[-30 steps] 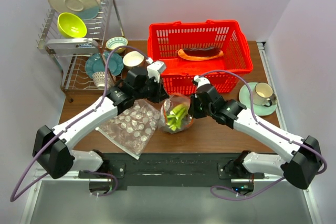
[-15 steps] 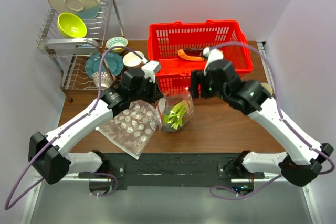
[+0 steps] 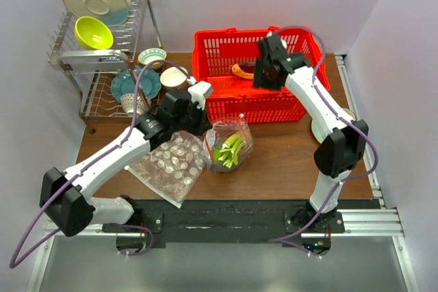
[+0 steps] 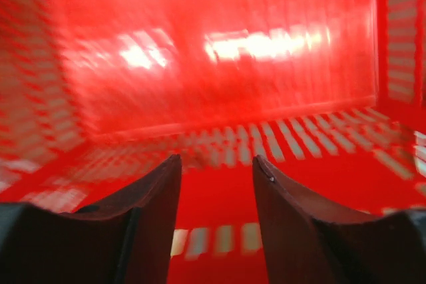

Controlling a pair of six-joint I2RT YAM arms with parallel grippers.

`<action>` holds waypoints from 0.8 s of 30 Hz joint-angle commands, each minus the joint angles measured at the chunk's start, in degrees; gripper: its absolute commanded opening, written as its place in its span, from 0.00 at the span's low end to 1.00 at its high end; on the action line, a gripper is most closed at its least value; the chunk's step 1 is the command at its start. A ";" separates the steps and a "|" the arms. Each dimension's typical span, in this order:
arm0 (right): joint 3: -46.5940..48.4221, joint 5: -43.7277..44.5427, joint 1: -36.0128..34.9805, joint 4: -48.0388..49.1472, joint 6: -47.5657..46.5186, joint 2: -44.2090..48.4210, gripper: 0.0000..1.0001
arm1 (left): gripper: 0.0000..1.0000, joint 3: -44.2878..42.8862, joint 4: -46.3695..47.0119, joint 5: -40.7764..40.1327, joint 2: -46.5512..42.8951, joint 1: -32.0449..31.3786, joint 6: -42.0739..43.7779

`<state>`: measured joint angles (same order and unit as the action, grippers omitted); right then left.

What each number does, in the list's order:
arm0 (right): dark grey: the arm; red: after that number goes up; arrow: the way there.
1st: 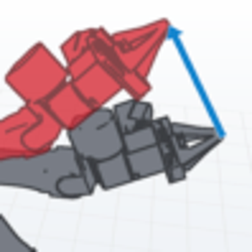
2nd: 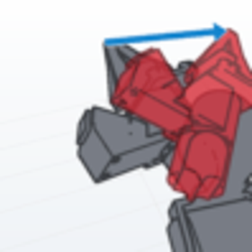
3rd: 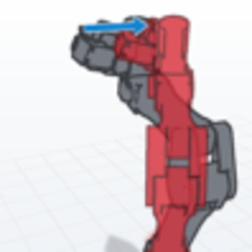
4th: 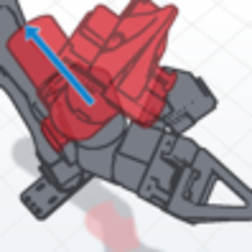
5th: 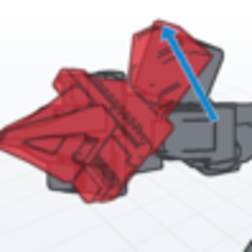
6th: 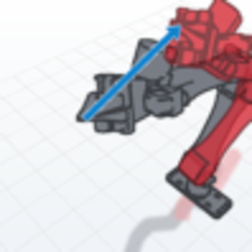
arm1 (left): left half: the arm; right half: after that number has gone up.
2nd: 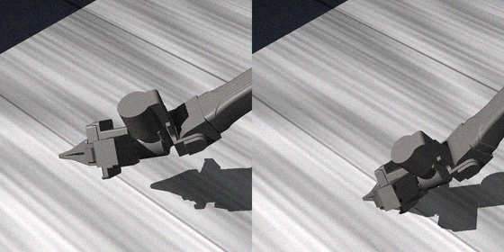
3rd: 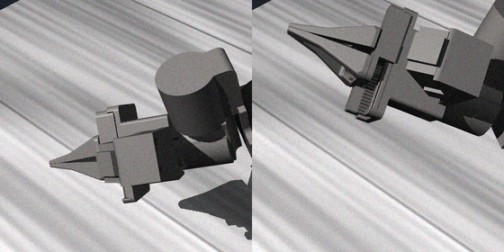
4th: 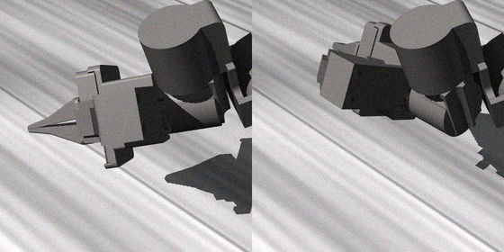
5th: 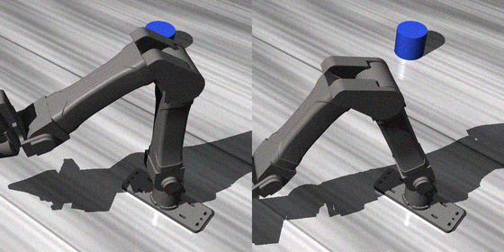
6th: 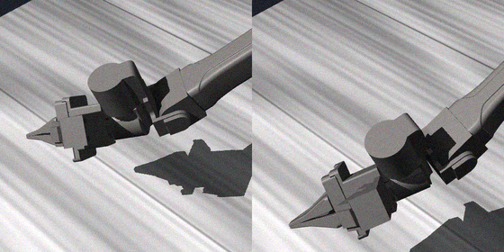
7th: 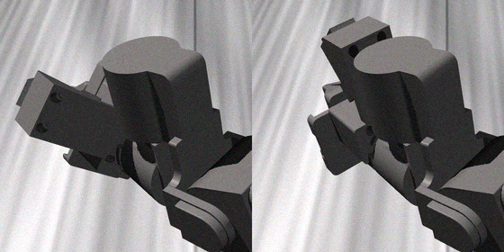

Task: Place the food in the zip-top bag and seal the zipper
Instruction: Adjust the bin at the center of the board.

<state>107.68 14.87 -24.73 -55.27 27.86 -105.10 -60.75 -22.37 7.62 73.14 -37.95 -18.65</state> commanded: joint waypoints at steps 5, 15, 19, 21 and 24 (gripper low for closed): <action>-22.67 -4.33 -0.41 4.29 2.82 21.68 0.50 | 0.00 -2.09 0.05 -0.50 0.16 0.16 1.60; -18.47 -1.34 -0.32 2.44 0.09 18.00 0.53 | 0.00 -1.74 -0.31 -1.03 -0.19 0.16 0.37; -14.70 -0.81 -0.23 2.97 -0.96 15.63 0.54 | 0.00 -2.00 -0.31 -1.11 -0.20 0.16 0.37; -13.47 -0.29 0.12 4.29 -1.05 13.70 0.53 | 0.00 -2.09 -0.04 -1.11 -0.28 0.16 0.37; -11.00 -1.07 1.26 7.53 -0.61 10.11 0.50 | 0.00 -2.09 0.13 -0.85 -0.28 0.16 0.37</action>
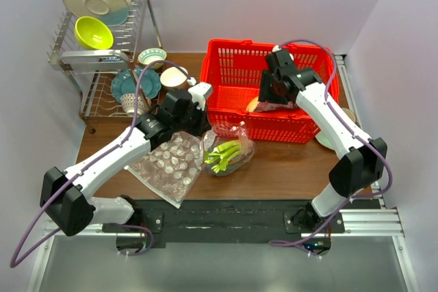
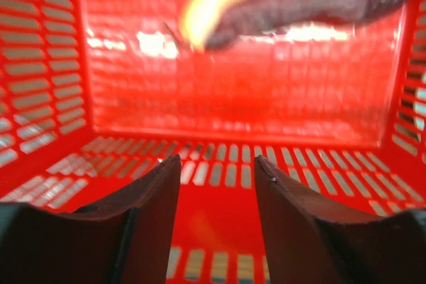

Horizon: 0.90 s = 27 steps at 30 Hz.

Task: Place the food in the zip-top bag and seal the zipper
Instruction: Adjust the bin at the center of the board.

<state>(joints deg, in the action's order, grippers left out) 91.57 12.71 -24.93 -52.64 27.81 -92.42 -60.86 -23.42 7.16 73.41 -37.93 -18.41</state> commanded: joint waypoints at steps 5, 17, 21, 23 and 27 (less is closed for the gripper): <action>11.16 1.88 2.95 12.64 0.40 -12.24 0.49 | 0.00 -2.16 1.71 -0.04 -0.54 0.14 0.66; 45.96 0.74 8.93 20.73 3.56 -45.98 0.49 | 0.00 -0.84 3.12 -0.21 -0.90 0.23 -1.27; 50.71 -1.46 9.98 27.32 3.30 -47.85 0.49 | 0.00 -0.49 3.73 0.14 -0.90 0.14 -1.54; 51.78 -4.08 10.25 28.47 1.73 -47.41 0.50 | 0.00 0.12 4.08 1.01 -1.25 0.14 -1.54; 37.81 -15.90 10.07 30.48 -3.28 -34.21 0.55 | 0.00 2.15 6.28 4.35 -2.04 0.14 -0.84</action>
<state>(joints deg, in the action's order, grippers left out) 138.98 8.91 -15.20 -28.58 28.73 -141.27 -60.38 -21.15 7.97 73.25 -37.93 -19.11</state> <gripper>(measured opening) 0.533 0.018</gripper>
